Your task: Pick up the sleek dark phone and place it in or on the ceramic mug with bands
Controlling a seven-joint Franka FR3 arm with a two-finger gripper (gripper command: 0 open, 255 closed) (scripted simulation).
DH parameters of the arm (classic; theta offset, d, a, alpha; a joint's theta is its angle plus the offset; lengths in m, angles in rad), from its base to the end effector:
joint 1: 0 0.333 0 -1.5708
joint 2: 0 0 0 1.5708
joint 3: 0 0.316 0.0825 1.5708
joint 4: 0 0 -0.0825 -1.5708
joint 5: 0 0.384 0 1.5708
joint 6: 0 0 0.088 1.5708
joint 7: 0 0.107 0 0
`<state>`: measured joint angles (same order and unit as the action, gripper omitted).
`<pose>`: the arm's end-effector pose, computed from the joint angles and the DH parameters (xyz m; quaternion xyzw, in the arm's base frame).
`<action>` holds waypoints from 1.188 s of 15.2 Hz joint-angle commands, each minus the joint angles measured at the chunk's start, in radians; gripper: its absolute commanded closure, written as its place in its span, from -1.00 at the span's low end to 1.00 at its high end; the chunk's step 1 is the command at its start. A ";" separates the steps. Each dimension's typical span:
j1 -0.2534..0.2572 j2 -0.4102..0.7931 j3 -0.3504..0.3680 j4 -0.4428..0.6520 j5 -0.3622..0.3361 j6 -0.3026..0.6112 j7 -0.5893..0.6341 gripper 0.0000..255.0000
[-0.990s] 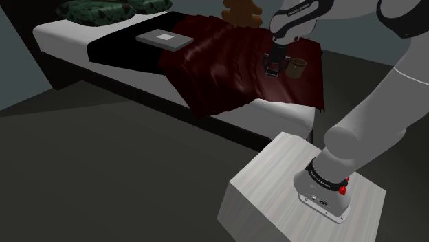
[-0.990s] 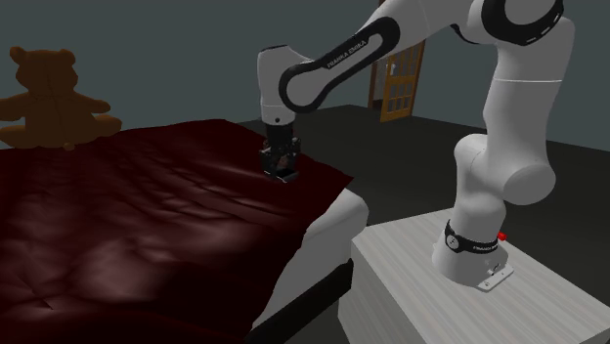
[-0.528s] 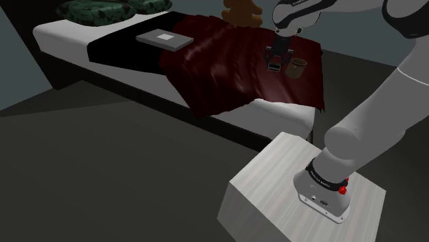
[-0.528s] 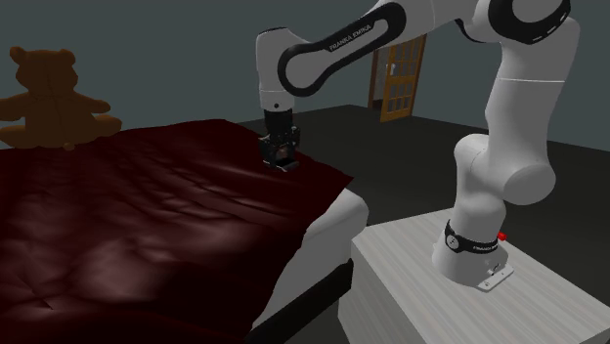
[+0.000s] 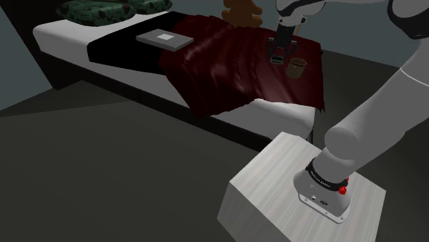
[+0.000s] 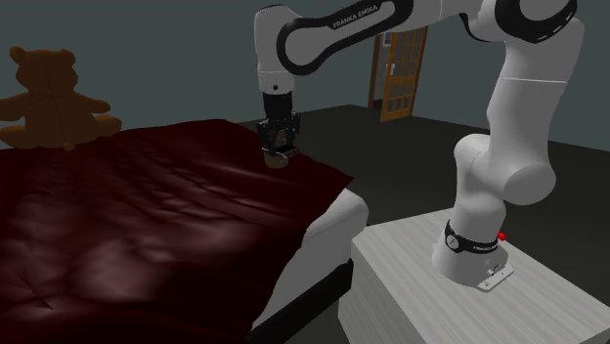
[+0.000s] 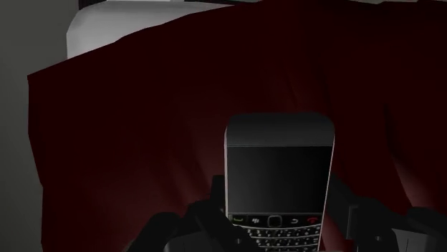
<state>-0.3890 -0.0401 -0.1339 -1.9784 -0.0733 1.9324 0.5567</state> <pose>0.4695 -0.2773 0.4835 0.8641 -0.5024 -0.0026 0.0316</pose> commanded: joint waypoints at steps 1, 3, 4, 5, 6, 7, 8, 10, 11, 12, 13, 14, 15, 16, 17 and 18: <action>0.000 -0.007 0.000 0.020 0.000 -0.027 -0.003 1.00; 0.000 -0.011 0.000 0.040 0.000 -0.051 -0.004 1.00; -0.011 0.004 -0.012 0.058 0.001 -0.052 -0.027 1.00; -0.022 0.020 -0.024 0.077 0.003 -0.054 -0.051 1.00; -0.033 0.037 -0.036 0.097 0.006 -0.056 -0.075 1.00; -0.044 0.054 -0.047 0.119 0.009 -0.059 -0.099 1.00; -0.056 0.073 -0.058 0.141 0.013 -0.062 -0.122 1.00; -0.079 0.112 -0.079 0.191 0.023 -0.070 -0.170 1.00; -0.092 0.134 -0.089 0.218 0.029 -0.075 -0.193 1.00; -0.104 0.156 -0.098 0.246 0.035 -0.080 -0.217 1.00; -0.117 0.179 -0.107 0.276 0.042 -0.087 -0.240 1.00; -0.131 0.204 -0.116 0.307 0.050 -0.093 -0.263 1.00; -0.145 0.229 -0.124 0.341 0.058 -0.101 -0.286 1.00; -0.159 0.255 -0.131 0.376 0.066 -0.110 -0.309 1.00; -0.175 0.283 -0.137 0.413 0.076 -0.120 -0.331 1.00; -0.190 0.311 -0.144 0.452 0.085 -0.130 -0.353 1.00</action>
<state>-0.5653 0.2460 -0.2713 -1.5653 0.0035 1.8162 0.2259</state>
